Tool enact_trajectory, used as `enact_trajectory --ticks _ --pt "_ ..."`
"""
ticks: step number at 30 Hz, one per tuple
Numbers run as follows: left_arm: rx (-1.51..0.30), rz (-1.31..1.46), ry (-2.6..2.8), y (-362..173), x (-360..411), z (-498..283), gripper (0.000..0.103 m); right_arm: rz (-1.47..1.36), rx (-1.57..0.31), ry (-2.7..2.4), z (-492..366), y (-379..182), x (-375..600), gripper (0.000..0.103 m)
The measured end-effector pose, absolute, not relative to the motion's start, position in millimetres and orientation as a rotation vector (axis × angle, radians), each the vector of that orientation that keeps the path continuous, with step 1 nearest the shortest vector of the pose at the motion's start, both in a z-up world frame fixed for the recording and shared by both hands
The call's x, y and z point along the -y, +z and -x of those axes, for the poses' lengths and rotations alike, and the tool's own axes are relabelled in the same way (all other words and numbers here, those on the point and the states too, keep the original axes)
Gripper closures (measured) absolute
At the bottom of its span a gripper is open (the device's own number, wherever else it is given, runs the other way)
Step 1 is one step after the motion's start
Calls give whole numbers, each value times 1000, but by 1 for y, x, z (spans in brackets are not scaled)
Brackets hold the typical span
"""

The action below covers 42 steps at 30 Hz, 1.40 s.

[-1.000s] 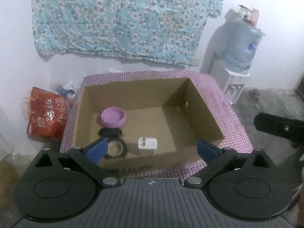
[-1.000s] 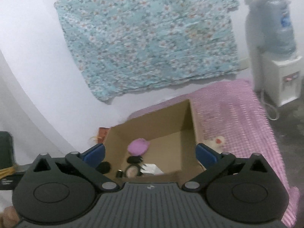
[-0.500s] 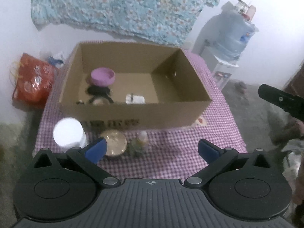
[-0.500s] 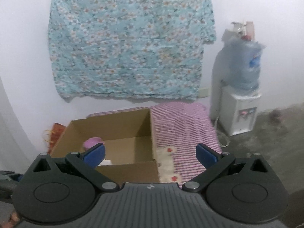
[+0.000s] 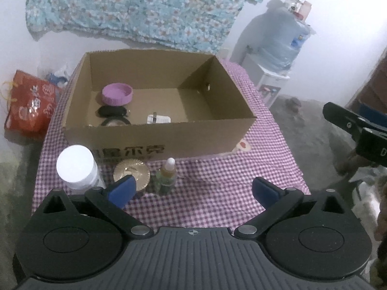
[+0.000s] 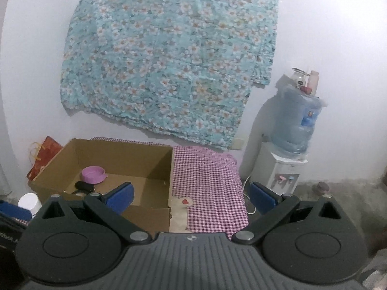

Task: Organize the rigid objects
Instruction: 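Move the right gripper out of the box to the green dropper bottle, then grasp the green dropper bottle by its cap with the right gripper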

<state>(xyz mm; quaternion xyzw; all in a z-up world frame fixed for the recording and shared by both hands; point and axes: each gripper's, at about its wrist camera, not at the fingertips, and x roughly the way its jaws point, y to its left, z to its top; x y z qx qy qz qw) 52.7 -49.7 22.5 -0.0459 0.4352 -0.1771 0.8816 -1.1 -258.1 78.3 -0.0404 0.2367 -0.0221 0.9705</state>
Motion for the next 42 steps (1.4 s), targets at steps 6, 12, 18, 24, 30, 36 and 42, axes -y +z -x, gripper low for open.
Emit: enact_trajectory --ticks 6,12,18,24,30,36,42 --pt "-884 58 -393 22 54 -49 0 11 -479 49 0 81 267 0" --pt "-883 110 -421 10 51 -52 0 -94 -522 135 -4 74 277 0" --pt "-878 121 -425 -8 55 -57 0 -138 -592 194 -18 56 274 0" --pt "-861 52 -396 -23 62 -62 2 -179 -674 298 -41 36 265 5" --pt "-821 -3 -389 -32 69 -67 10 -185 -772 406 -66 13 247 27" --pt "-814 -26 -380 -39 70 -75 31 -167 -835 511 -85 -1 231 40" --pt "-809 -44 -369 -44 71 -80 45 -127 -875 605 -101 -8 214 54"
